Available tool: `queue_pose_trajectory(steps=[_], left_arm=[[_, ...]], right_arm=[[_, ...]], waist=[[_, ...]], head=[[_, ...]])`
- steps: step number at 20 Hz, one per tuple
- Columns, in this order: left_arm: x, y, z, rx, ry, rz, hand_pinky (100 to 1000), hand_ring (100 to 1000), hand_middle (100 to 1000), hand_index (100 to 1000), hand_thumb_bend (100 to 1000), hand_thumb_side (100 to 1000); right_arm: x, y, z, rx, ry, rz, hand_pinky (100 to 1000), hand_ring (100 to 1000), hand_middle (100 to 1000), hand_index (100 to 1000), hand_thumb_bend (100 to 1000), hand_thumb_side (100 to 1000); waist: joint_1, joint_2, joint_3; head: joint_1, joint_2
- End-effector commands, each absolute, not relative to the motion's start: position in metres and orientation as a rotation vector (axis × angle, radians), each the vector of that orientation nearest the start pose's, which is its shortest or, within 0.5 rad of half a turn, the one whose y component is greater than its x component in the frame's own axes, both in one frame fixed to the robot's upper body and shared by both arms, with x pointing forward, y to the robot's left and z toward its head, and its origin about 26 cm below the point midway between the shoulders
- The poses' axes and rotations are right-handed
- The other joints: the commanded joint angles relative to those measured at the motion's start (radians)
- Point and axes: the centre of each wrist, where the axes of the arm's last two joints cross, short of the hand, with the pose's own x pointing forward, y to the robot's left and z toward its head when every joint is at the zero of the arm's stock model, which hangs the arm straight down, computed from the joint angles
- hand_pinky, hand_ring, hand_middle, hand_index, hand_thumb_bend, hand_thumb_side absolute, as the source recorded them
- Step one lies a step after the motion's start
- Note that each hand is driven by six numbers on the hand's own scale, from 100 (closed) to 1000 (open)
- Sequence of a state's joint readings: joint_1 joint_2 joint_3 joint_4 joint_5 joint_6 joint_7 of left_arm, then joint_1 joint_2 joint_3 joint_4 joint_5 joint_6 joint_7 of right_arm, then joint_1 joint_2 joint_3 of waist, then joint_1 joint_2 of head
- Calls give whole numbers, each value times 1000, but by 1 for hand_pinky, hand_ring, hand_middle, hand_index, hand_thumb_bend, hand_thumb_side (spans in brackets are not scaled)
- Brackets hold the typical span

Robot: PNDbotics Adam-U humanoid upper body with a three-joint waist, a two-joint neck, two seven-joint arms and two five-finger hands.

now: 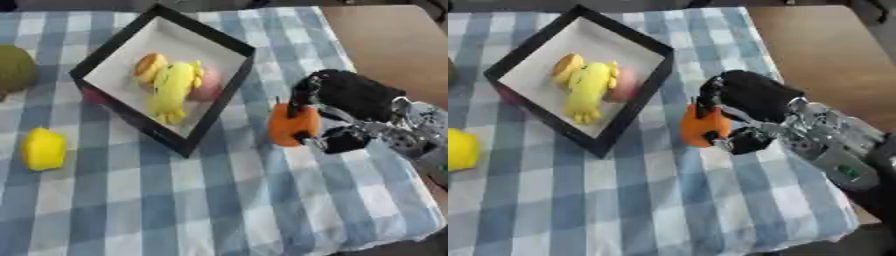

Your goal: Pick up objects on the table and place them in the box.

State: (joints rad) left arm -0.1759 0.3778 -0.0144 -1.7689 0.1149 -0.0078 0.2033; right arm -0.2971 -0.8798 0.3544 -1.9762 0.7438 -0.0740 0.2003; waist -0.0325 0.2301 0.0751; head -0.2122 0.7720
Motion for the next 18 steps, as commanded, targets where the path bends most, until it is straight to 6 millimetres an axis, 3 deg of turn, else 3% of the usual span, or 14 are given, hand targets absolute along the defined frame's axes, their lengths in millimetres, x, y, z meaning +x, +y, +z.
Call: queue_pose_trajectory(steps=[1, 8, 14, 18], left_arm=[[310, 303, 121, 284, -1967, -123, 881, 1000, 992, 888, 102, 893], [309, 305, 122, 297, -1972, -114, 881, 1000, 992, 888, 100, 885], [307, 309, 124, 316, -1979, -111, 881, 1000, 991, 888, 100, 879], [307, 307, 126, 311, -1988, -117, 881, 1000, 991, 888, 100, 876]], right_arm=[[288, -277, 210, 1363, 2319, -2357, 730, 595, 464, 570, 284, 100], [294, -274, 235, 1367, 2414, -2203, 734, 589, 455, 564, 246, 100], [300, -260, 294, 1348, 2548, -1938, 735, 588, 446, 561, 224, 100], [298, -240, 331, 1323, 2627, -1831, 734, 587, 437, 559, 206, 100]], waist=[[12, -17, -1], [12, -21, 0], [11, -32, 8], [9, -34, 23]], head=[[-3, -2], [-8, -2], [-13, -2], [-28, -2]])
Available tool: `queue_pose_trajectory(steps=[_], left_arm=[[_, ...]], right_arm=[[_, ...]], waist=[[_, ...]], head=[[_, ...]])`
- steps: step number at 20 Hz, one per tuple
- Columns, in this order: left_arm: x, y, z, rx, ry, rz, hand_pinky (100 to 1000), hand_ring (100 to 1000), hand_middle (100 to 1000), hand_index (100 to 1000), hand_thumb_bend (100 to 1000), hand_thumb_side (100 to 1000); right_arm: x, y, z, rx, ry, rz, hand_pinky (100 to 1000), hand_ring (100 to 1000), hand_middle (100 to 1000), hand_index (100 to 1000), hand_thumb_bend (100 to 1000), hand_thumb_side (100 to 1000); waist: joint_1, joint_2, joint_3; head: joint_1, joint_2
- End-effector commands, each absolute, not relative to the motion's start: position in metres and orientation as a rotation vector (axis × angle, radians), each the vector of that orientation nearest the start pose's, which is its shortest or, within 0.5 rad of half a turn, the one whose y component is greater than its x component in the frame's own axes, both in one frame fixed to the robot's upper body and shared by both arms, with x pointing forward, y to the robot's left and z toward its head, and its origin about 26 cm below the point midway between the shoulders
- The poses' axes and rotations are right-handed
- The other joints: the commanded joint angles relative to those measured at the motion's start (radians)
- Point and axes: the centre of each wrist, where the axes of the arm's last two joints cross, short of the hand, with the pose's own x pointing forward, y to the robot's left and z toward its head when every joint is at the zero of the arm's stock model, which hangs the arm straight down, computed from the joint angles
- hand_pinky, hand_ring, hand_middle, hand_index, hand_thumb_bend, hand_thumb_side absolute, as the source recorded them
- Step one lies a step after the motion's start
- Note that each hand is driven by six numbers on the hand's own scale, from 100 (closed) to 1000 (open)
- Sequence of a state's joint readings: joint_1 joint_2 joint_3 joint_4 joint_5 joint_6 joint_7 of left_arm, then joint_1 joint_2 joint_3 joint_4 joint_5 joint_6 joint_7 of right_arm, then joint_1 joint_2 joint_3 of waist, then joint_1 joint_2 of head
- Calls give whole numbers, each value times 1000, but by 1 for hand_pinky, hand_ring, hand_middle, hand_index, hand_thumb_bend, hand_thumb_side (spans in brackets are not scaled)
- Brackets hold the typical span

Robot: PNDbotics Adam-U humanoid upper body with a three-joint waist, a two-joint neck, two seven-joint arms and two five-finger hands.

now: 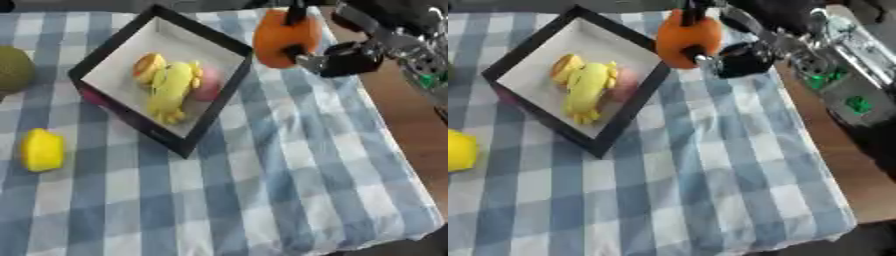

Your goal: Pick up objects on the table and place them in the box.

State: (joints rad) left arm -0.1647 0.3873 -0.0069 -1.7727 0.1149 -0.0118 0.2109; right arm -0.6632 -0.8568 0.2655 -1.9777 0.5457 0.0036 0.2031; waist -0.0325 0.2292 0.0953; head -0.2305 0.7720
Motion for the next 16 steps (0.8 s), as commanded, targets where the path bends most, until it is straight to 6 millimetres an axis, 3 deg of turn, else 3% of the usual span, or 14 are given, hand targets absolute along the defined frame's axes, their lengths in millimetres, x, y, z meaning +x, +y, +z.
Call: queue_pose_trajectory(steps=[1, 4, 8, 16], left_arm=[[307, 307, 127, 309, -1991, -119, 881, 1000, 991, 887, 100, 875], [309, 304, 131, 297, -2005, -122, 881, 1000, 990, 885, 100, 873], [310, 301, 135, 286, -2023, -121, 881, 1000, 991, 883, 100, 872], [314, 293, 145, 249, -2059, -118, 882, 1000, 990, 883, 100, 869]], right_arm=[[297, -235, 338, 1318, 2643, -1805, 735, 588, 435, 559, 201, 100], [304, -220, 353, 1310, 2690, -1772, 737, 587, 433, 559, 174, 100], [339, -207, 356, 1336, 2711, -1792, 741, 589, 434, 560, 160, 100], [415, -203, 318, 1404, 2731, -1967, 757, 595, 435, 566, 100, 100]], waist=[[8, -33, 7], [8, -28, 22], [7, -18, 39], [10, 2, 80]], head=[[-14, -2], [-29, -2], [-46, -2], [-87, -2]])
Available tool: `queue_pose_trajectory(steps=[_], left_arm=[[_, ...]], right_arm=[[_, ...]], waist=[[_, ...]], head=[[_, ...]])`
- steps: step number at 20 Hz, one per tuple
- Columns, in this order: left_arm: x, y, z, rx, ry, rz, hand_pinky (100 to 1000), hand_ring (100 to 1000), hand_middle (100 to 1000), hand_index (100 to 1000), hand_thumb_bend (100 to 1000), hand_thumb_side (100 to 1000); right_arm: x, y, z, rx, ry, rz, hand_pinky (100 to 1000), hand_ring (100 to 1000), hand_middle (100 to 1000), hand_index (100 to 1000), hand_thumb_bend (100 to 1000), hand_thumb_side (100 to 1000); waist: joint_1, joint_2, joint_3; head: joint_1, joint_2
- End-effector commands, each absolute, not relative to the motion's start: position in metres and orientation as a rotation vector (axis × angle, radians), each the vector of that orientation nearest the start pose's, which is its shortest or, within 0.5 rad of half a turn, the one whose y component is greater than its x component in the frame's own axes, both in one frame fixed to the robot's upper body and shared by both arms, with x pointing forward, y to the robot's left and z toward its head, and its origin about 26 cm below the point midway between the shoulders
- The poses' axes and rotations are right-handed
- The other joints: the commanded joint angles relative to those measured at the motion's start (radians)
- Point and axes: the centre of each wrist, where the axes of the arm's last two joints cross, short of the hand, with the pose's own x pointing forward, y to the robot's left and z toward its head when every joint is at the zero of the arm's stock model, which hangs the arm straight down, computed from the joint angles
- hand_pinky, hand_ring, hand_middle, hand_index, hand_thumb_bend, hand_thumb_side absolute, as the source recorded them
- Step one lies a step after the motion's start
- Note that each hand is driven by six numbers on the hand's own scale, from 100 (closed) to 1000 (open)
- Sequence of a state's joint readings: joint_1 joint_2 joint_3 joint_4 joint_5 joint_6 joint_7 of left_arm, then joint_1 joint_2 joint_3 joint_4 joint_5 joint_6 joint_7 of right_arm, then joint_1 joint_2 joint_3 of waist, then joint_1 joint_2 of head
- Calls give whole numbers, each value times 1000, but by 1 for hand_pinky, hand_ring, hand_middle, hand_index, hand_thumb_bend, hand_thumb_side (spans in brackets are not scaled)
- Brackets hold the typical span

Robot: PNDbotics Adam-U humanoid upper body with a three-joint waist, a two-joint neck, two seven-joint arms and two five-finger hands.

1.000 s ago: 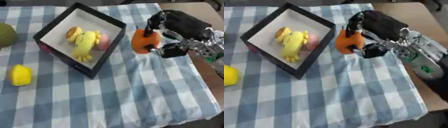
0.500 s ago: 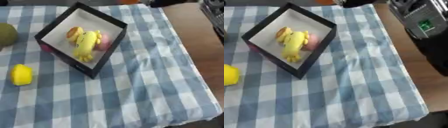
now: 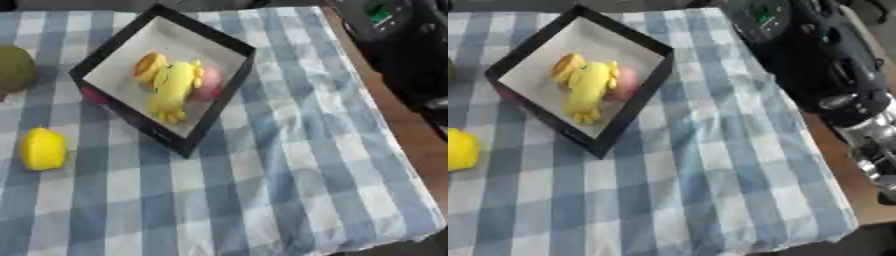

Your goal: Pick up objects on the table and place them in the box.

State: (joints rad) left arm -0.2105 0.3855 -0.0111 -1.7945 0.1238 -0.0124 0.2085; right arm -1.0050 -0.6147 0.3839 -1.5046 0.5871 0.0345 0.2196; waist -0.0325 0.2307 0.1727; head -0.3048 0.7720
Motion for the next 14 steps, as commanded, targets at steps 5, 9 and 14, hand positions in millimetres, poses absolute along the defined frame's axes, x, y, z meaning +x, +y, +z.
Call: queue_pose_trajectory(steps=[5, 9, 14], left_arm=[[316, 289, 146, 230, -2063, -122, 882, 1000, 987, 883, 100, 873], [316, 288, 145, 221, -2058, -127, 883, 1000, 987, 883, 100, 876], [316, 288, 144, 218, -2054, -129, 883, 1000, 986, 883, 101, 878]], right_arm=[[439, -202, 292, 1439, 2681, -2061, 760, 603, 444, 574, 100, 100], [449, -200, 270, 1412, 2612, -2195, 763, 615, 461, 591, 112, 100], [451, -197, 255, 1334, 2490, -2367, 779, 664, 518, 633, 122, 100]], waist=[[11, 8, 16], [10, 12, 21], [9, 15, 21]], head=[[-31, -2], [-40, -2], [-41, -2]])
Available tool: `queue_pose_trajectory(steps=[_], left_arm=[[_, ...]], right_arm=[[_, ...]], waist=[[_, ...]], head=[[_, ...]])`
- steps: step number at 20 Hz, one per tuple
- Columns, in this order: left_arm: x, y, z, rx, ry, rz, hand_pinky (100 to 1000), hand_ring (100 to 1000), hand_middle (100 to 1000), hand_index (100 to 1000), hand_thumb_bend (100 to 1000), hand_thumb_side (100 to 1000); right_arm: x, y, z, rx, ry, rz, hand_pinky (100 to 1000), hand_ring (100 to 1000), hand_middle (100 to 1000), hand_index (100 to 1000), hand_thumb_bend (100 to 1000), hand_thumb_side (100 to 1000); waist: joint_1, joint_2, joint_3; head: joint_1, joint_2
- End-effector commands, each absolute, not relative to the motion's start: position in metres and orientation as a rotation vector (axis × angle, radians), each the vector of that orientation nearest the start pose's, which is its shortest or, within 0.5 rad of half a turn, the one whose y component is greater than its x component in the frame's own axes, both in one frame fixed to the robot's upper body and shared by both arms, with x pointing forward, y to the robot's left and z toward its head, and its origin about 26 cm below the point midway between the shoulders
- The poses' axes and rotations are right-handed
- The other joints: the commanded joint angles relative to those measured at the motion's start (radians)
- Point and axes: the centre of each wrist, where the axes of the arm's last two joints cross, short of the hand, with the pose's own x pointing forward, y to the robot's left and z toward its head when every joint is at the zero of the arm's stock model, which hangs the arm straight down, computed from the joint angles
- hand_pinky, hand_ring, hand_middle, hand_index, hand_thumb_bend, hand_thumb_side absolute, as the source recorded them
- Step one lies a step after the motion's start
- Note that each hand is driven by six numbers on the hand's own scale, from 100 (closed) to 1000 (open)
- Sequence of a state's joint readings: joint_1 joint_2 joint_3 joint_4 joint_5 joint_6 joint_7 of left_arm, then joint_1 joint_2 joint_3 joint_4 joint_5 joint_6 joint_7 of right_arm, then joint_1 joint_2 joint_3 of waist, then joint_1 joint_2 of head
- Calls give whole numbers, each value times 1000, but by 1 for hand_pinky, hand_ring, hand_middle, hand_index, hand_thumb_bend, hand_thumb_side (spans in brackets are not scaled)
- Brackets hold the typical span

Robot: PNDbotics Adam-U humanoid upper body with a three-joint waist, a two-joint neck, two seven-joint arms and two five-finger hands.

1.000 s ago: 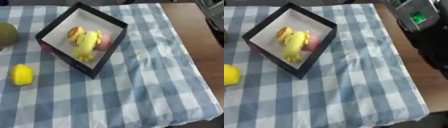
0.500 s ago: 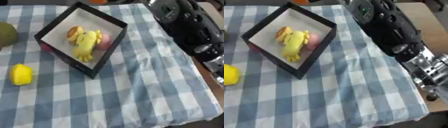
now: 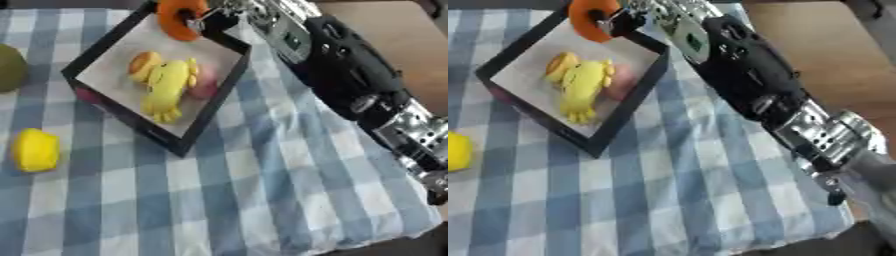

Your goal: Pick up objects on the table and place them in the box.

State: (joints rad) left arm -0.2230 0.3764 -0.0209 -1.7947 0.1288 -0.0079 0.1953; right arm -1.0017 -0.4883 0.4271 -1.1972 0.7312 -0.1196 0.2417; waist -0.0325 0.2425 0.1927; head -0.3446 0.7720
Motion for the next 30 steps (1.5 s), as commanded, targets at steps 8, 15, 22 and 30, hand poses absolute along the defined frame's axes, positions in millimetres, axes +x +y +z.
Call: queue_pose_trajectory(steps=[8, 15, 22, 30], left_arm=[[316, 289, 143, 225, -2050, -128, 883, 1000, 985, 883, 101, 879], [314, 293, 140, 245, -2036, -127, 882, 1000, 984, 882, 100, 879], [311, 302, 136, 286, -2020, -116, 882, 1000, 982, 882, 100, 876], [309, 309, 139, 333, -2028, -102, 881, 1000, 981, 882, 100, 865]], right_arm=[[446, -198, 255, -906, -1669, 1803, 829, 775, 665, 769, 277, 100], [430, -207, 285, -901, -1753, 1723, 870, 836, 764, 860, 256, 141], [377, -235, 333, -915, -1959, 1511, 856, 810, 735, 847, 100, 100], [294, -281, 341, -789, -2191, 1106, 852, 796, 714, 823, 100, 513]], waist=[[6, 4, -4], [2, -7, -19], [-3, -26, -60], [-8, -38, -101]], head=[[13, -2], [33, -2], [76, -2], [131, -2]])
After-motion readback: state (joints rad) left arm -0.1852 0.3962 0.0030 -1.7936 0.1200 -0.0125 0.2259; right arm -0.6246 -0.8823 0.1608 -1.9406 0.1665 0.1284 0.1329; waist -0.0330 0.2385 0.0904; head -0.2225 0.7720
